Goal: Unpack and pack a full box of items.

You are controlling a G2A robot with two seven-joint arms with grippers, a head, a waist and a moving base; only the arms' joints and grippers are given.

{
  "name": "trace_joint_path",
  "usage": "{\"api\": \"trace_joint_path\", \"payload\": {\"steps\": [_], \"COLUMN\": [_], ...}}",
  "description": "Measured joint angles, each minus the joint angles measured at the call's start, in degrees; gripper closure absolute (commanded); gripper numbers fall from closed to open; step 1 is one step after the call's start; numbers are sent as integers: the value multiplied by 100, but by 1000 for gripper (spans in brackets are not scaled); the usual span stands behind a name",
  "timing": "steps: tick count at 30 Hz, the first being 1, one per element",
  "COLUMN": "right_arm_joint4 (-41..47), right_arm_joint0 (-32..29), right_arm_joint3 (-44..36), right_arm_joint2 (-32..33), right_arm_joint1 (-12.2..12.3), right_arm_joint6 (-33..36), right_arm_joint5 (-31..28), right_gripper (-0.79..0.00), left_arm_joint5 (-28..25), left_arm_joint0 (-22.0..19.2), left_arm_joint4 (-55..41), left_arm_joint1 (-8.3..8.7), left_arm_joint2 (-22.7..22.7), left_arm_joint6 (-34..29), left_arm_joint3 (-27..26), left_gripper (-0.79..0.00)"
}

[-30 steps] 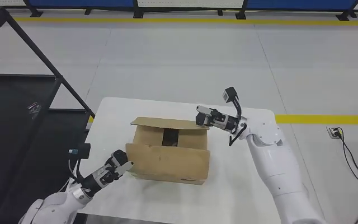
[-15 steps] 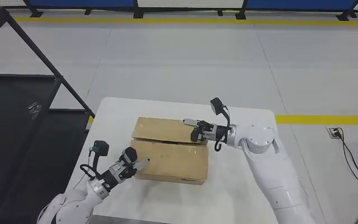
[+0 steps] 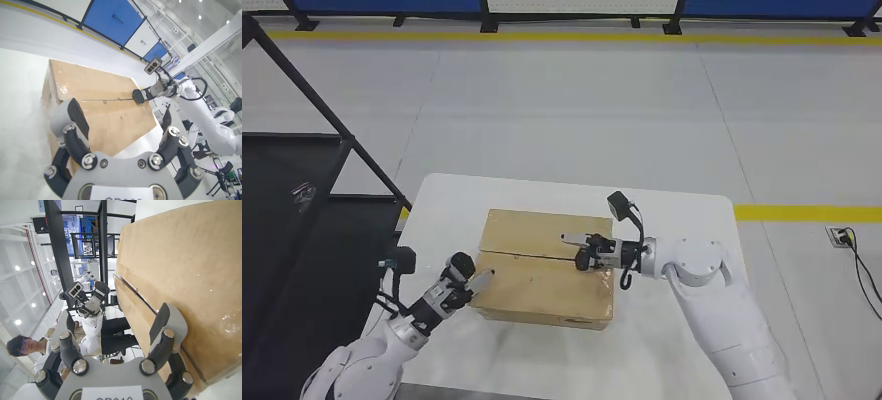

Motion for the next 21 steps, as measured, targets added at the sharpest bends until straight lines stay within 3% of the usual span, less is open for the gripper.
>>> {"api": "trace_joint_path", "payload": {"steps": [3,9,19,21], "right_arm_joint4": [80,78,79,79], "right_arm_joint0": [-90,-91,-91,-91], "right_arm_joint3": [-86,-87,-87,-87], "right_arm_joint2": [22,23,23,23], "right_arm_joint1": [22,23,23,23], "right_arm_joint6": [18,19,19,19], "right_arm_joint5": [-281,-281,-282,-282], "right_gripper": [-785,-785,-785,-785], "left_arm_joint5": [-152,-265,-245,54], "left_arm_joint0": [283,893,885,817], "left_arm_joint4": [-594,-1523,-1523,-1674], "left_arm_joint1": [21,53,52,41], "left_arm_joint2": [-575,-1691,-1624,-1448], "left_arm_joint6": [226,265,232,-2], "left_arm_joint3": [145,420,418,502], "left_gripper": [-785,-785,-785,-785]}}
